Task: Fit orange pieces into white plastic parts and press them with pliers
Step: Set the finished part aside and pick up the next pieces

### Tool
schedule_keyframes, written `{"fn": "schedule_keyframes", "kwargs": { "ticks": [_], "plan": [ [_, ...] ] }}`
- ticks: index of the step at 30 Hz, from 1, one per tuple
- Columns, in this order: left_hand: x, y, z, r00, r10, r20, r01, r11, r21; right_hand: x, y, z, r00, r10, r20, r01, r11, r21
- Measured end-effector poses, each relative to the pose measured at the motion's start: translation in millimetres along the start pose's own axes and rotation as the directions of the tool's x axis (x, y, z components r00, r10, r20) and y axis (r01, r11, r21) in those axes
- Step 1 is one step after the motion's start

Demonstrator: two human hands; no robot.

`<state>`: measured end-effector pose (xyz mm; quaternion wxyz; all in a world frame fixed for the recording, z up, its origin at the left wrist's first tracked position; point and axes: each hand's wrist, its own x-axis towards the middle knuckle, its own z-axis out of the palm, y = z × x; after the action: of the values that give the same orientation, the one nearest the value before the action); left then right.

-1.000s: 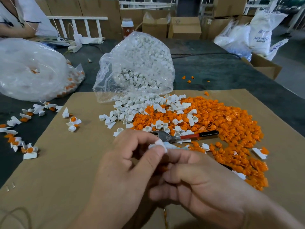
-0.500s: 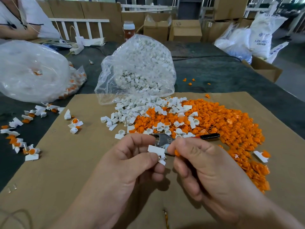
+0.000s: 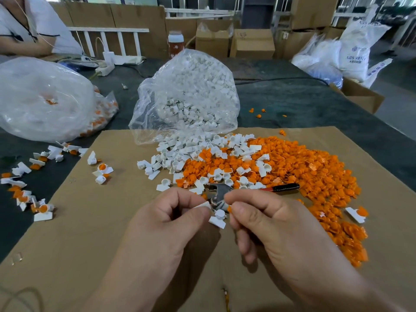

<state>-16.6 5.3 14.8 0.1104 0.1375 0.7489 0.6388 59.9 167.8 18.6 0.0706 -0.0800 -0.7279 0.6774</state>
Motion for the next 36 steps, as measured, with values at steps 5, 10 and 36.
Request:
{"fn": "schedule_keyframes", "kwargs": {
  "ticks": [5,10,36],
  "plan": [
    [-0.6,0.2,2.5,0.997,-0.038,0.061,0.042,0.997,-0.063,-6.8,-1.9,4.5,0.987,-0.162,0.003,0.152,0.92,-0.362],
    [-3.0,-1.0,3.4,0.996,-0.001,0.085,0.003,1.0,-0.022,-9.6,-4.7,7.3,0.976,-0.214,0.03,0.204,0.867,-0.454],
    [-3.0,-2.0,1.7,0.983,-0.005,0.182,0.009,1.0,-0.021,-6.8,-7.2,5.4,0.932,-0.348,0.102,0.323,0.667,-0.672]
  ]
}}
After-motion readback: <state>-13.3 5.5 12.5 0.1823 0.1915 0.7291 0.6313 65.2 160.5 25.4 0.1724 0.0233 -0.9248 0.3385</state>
